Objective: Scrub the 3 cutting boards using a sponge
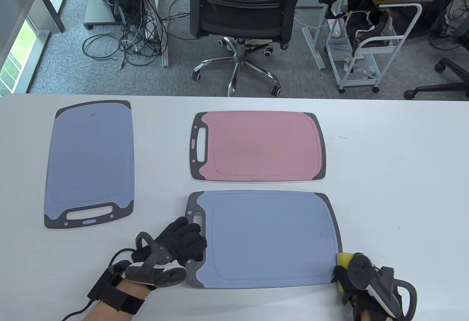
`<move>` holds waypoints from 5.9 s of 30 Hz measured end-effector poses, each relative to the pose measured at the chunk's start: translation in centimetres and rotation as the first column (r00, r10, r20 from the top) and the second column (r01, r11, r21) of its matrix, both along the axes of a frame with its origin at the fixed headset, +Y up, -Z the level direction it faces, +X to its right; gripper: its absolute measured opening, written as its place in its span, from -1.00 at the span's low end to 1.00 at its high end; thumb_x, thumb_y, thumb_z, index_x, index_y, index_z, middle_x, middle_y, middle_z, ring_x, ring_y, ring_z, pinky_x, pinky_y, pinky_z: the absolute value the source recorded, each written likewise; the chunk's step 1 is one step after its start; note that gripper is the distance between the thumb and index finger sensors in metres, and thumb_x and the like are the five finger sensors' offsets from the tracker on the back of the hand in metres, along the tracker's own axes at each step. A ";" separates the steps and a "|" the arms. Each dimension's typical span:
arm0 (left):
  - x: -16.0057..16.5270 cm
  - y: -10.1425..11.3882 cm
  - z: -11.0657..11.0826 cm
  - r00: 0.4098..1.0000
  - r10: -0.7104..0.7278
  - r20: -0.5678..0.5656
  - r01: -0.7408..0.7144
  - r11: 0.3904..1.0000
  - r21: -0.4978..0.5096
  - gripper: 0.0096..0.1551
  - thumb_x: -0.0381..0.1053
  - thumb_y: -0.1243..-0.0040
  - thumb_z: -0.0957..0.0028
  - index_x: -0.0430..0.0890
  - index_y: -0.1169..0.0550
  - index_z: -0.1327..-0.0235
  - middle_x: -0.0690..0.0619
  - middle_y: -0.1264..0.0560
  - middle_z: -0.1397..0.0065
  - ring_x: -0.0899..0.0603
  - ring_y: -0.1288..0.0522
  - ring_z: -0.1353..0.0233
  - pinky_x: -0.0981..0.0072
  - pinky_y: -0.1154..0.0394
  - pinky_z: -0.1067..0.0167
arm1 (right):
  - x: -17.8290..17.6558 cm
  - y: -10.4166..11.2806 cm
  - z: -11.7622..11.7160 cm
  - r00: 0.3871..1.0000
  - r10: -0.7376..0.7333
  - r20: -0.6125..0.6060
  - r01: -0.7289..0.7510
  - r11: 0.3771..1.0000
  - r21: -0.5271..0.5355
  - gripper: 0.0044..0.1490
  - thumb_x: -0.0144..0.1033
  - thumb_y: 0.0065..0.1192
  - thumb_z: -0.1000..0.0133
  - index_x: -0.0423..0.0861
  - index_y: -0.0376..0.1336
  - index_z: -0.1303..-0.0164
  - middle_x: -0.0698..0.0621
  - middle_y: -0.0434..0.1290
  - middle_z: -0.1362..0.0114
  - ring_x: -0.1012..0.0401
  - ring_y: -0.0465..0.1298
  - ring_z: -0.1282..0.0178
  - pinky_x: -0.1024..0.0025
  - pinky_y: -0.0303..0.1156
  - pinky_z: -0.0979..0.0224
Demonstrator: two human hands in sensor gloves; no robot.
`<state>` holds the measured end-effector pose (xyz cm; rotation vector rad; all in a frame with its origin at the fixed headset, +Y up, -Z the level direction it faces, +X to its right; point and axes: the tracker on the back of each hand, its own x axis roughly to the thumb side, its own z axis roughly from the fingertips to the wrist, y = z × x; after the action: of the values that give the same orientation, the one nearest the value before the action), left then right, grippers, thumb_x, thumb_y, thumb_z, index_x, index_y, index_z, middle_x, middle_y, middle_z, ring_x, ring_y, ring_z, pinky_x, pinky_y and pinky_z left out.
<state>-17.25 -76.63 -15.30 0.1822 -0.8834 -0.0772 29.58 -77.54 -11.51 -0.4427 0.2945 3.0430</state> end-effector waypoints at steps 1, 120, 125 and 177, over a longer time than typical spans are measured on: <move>0.2 0.0 0.2 1.000 -0.012 0.006 0.012 1.000 0.020 -0.35 0.40 -0.26 -0.16 0.13 -0.31 -0.35 0.22 -0.46 -0.38 -0.05 -0.43 -0.60 -0.16 -0.29 -0.56 | 0.5 0.1 -0.1 1.000 0.029 0.001 -0.029 1.000 -0.006 -0.01 0.26 0.22 -0.04 -0.21 0.24 -0.49 -0.12 0.53 -0.14 0.04 0.59 0.03 0.03 0.50 -0.13; -13.4 -0.7 -7.7 0.550 -0.203 -0.810 0.454 0.887 0.085 -0.51 0.32 -0.17 -0.19 0.06 -0.36 -0.17 0.16 -0.47 -0.18 0.09 -0.62 -0.08 0.22 -0.74 -0.11 | 1.9 0.9 0.7 0.967 -0.250 -0.047 0.254 0.950 0.183 -0.01 0.26 0.16 -0.07 -0.20 0.19 -0.53 -0.10 0.50 -0.21 0.05 0.57 -0.04 0.04 0.49 -0.19; -12.5 0.5 -7.6 0.551 -0.020 -0.834 0.270 0.950 0.155 -0.45 0.18 -0.04 -0.17 -0.05 -0.35 -0.33 -0.02 -0.41 -0.32 -0.08 -0.54 -0.22 -0.05 -0.60 -0.28 | 1.9 1.1 0.9 0.964 -0.259 -0.054 0.264 0.944 0.196 -0.01 0.27 0.16 -0.07 -0.20 0.19 -0.53 -0.10 0.50 -0.21 0.05 0.57 -0.04 0.04 0.49 -0.19; -8.8 -3.7 -8.8 0.475 0.229 -0.850 -0.877 0.042 -0.479 -0.45 0.18 -0.23 -0.25 -0.16 -0.44 -0.28 0.08 -0.61 -0.04 0.16 -0.72 0.16 0.39 -0.86 0.21 | 2.1 0.8 1.1 0.938 -0.344 -0.047 0.346 0.917 0.198 -0.01 0.26 0.15 -0.08 -0.20 0.19 -0.53 -0.10 0.50 -0.22 0.05 0.57 -0.04 0.05 0.49 -0.18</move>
<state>-26.01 -80.30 -24.14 -0.5808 -0.0001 1.2127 31.67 -76.73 -10.42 -0.3196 0.0509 2.6925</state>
